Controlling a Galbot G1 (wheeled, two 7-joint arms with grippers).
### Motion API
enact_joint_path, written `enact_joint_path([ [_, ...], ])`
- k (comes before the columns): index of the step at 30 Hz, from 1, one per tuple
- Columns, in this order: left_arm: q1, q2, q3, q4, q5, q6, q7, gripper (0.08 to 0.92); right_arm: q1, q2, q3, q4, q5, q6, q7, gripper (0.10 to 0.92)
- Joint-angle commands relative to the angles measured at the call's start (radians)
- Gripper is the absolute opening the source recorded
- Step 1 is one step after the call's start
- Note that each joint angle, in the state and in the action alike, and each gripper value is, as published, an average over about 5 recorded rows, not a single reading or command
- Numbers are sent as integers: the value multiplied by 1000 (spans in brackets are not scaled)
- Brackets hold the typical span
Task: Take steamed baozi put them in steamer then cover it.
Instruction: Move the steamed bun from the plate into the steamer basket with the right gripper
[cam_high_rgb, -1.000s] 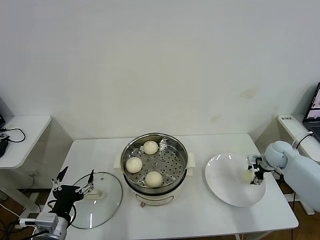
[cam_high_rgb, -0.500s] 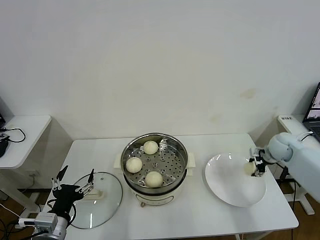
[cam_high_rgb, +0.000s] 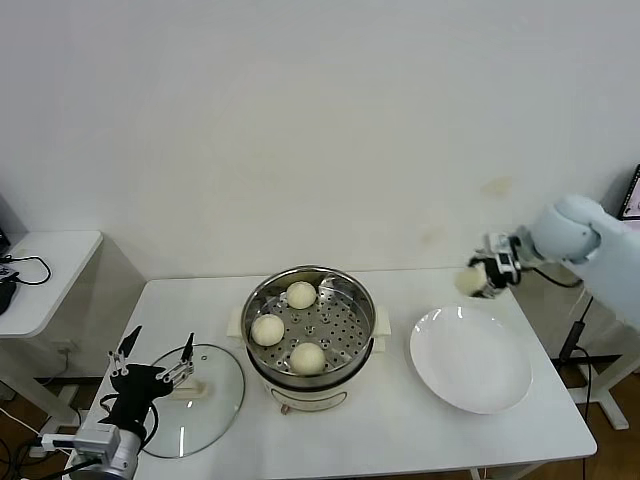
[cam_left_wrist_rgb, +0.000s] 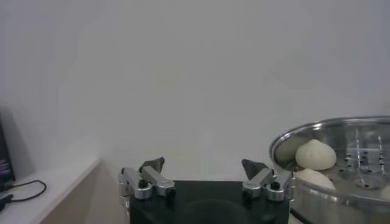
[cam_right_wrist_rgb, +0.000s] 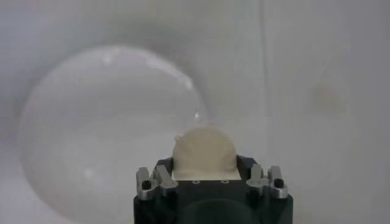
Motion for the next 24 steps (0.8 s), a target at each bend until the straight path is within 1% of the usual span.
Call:
enact_joint_path([
  [1, -2, 3, 1, 6, 4, -3, 0, 823, 411, 203, -344, 193, 396, -184, 111, 645],
  [5, -3, 5, -8, 11, 3, -6, 0, 823, 408, 321, -381, 183, 477, -237, 164, 650],
  [12, -3, 1, -31, 12, -2, -9, 0, 823, 325, 474, -389, 120, 559, -295, 257, 653],
  [18, 1, 2, -36, 8, -3, -8, 0, 823, 246, 534, -405, 59, 532, -319, 294, 653],
  [24, 3, 4, -46, -1, -7, -6, 1, 823, 172, 542, -407, 2, 475, -327, 297, 653],
])
